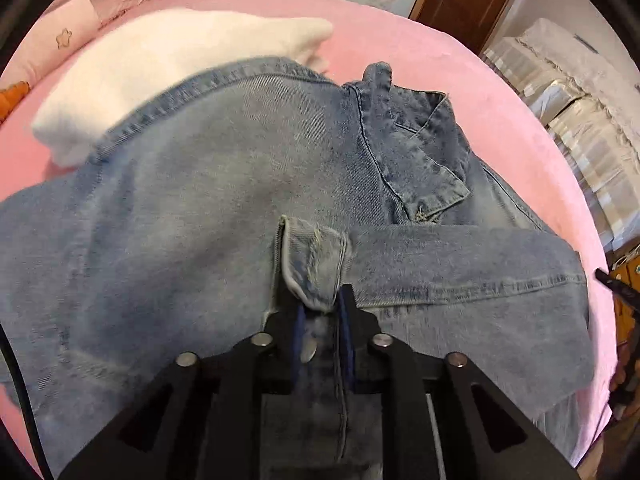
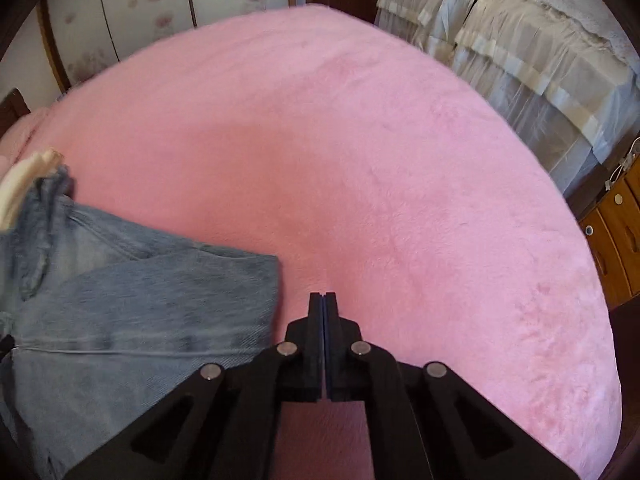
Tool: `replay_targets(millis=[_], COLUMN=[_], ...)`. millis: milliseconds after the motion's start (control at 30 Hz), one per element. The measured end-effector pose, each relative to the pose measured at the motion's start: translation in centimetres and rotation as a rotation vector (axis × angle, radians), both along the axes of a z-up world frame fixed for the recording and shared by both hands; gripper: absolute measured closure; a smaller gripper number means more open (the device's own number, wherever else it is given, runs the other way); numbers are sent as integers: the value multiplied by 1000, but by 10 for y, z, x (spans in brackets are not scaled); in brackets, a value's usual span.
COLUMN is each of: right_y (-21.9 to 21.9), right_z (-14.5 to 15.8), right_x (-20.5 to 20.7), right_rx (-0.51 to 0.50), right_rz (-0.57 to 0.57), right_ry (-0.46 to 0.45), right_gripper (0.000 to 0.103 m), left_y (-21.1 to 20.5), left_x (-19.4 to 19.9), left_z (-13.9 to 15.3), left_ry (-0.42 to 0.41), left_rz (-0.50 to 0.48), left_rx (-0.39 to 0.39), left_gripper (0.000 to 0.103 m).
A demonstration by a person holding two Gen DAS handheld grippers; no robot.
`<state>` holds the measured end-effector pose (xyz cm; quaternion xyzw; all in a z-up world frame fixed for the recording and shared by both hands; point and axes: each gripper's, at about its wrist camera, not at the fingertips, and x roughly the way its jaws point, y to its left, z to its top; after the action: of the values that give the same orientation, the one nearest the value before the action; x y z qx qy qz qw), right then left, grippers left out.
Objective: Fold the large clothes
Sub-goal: 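Lower the cuff onto the jacket and open the left tool, then lift both tools away from the folded sleeve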
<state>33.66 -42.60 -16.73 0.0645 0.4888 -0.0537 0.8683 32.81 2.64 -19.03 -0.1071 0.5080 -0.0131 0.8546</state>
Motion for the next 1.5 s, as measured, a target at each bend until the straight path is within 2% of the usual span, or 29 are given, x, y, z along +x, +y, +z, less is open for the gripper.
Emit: replay_targets(millis=[67,133,233,300,367,433,500,567,633,767,800,900,933,1033,1167,1200,1233,1267,1333,1400,1500], right_y=[13,35,79,109,135,159,165,156,123,32,13,-8,-7,11,62,79,95,105,120,119,97], right_z=[14,25,33,33,28,17,-1,-16,-26,-41,-42,-35,-30,-14,3,5,4,0,-11,-26,-34], right_x=[-15,-33,-52,-60,-66,-67,-61,-58,-63,-87,-96,-111,-115,-119,-114,-112,-111,-108,-104,-108,-123], right_rx=[44,62,76,90,93,91,92,50,-65,22,6,80,105,139,207,217,225,230,222,180,248], right_rz=[52,131,237,300,351,373,362,335,242,53,-10,-52,-51,-11,100,128,152,167,182,148,81], right_ry=[-34,-56,-60,-54,-40,-13,30,64,69,117,136,122,111,72,27,24,28,35,64,97,95], right_gripper=[102,102,102,102,102,102,102,102,103,103,103,103,99,99,99,99,99,99,99,99,102], left_y=[-1,0,-4,-17,-35,-50,-57,-52,-41,-30,-31,-36,-42,-47,-63,-66,-67,-67,-62,-53,-45], left_x=[-12,-26,-44,-47,-41,-30,-18,-10,-13,-17,-17,-20,-22,-35,-57,-62,-66,-70,-76,-83,-95], left_z=[12,25,49,59,56,41,17,-15,-20,-17,-17,-12,-12,-2,17,19,19,17,8,-2,3], left_ry=[-7,-27,-92,-128,-134,-100,-31,100,84,77,76,62,57,39,-8,-15,-15,-8,16,31,11], left_rz=[10,27,42,7,-30,-38,-23,-5,-6,-16,-20,-18,-13,-18,-60,-65,-66,-61,-44,-50,-59], left_rx=[56,78,41,-15,-40,-22,42,113,55,22,28,43,47,16,12,9,6,6,12,-5,-38], left_gripper=[84,83,83,79,79,79,79,81,86,88,88,88,88,86,81,76,68,64,63,65,65])
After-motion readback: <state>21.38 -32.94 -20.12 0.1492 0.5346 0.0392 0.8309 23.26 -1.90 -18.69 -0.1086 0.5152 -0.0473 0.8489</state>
